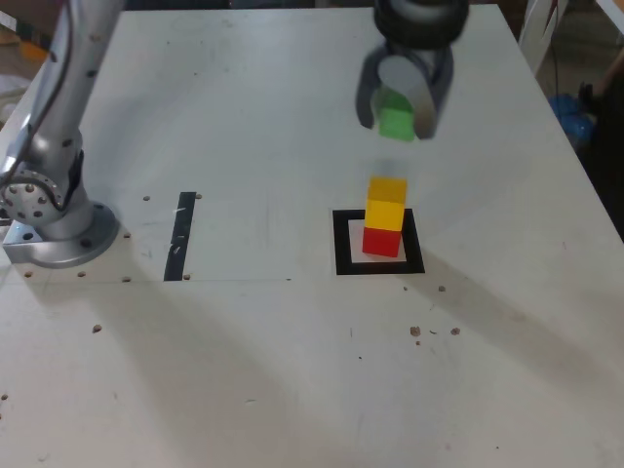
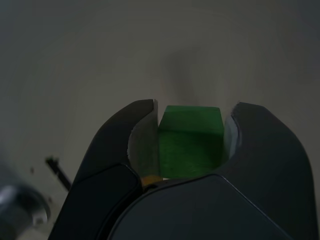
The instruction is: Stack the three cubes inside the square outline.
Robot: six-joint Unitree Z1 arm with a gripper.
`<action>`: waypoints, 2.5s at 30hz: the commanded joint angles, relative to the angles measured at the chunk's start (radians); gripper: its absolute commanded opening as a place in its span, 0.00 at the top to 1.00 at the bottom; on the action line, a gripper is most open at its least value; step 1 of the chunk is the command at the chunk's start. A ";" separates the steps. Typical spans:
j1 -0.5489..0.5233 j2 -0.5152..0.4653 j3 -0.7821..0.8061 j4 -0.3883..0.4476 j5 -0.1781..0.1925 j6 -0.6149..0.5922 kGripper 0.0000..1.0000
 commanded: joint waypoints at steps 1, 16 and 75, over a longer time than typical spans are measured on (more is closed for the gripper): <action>-0.019 -0.035 0.001 0.035 -0.001 -0.039 0.93; -0.159 -0.068 -0.022 0.129 -0.121 -0.297 0.94; -0.209 0.006 0.081 0.001 -0.115 -0.372 0.49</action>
